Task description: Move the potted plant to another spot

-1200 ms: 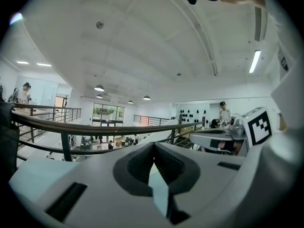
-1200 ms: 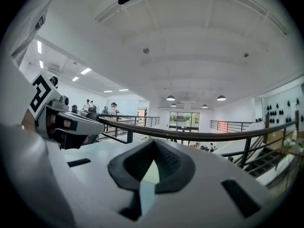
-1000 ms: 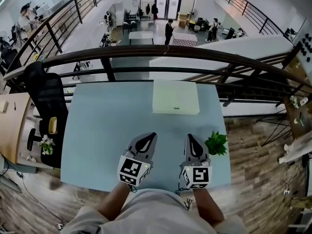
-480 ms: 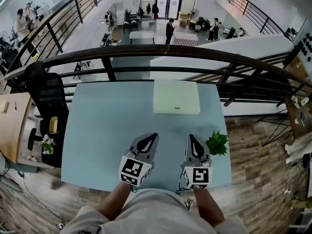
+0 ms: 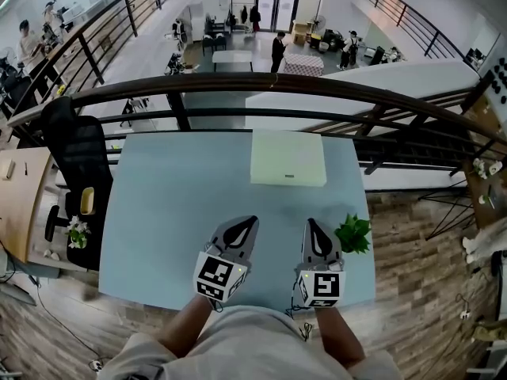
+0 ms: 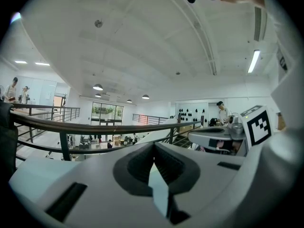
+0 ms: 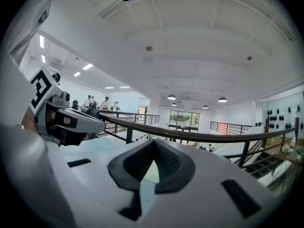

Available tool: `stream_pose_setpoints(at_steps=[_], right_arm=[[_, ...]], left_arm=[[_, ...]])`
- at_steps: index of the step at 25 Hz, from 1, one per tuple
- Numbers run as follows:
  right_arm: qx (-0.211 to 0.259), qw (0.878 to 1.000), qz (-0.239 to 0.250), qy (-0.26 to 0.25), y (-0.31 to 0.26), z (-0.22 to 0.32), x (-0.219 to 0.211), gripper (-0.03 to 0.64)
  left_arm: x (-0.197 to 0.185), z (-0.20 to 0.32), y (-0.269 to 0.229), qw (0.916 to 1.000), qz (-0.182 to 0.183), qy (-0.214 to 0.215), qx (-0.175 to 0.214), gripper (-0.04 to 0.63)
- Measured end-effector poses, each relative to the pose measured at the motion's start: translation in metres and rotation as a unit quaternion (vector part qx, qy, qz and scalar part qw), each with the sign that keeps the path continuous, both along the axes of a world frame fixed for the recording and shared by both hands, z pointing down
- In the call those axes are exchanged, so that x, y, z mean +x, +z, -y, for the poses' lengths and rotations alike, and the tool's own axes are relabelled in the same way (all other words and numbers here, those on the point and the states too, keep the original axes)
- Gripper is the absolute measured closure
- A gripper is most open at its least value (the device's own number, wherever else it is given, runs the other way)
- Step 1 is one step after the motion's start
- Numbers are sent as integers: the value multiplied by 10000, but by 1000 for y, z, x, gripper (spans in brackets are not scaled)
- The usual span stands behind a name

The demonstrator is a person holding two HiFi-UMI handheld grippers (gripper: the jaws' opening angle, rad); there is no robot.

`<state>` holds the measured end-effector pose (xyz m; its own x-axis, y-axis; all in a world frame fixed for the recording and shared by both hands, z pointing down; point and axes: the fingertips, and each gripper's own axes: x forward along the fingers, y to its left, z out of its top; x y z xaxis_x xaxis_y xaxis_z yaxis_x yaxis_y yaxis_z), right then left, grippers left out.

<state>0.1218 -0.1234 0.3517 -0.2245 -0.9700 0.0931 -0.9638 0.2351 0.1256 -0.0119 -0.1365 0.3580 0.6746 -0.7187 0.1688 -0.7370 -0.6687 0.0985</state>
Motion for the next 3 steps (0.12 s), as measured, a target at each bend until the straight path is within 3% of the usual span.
stream_pose_setpoints(at_steps=[3], right_arm=[[-12, 10000, 10, -15, 1, -1, -3, 615]], left_arm=[[-1, -2, 1, 10000, 0, 17, -10, 583]])
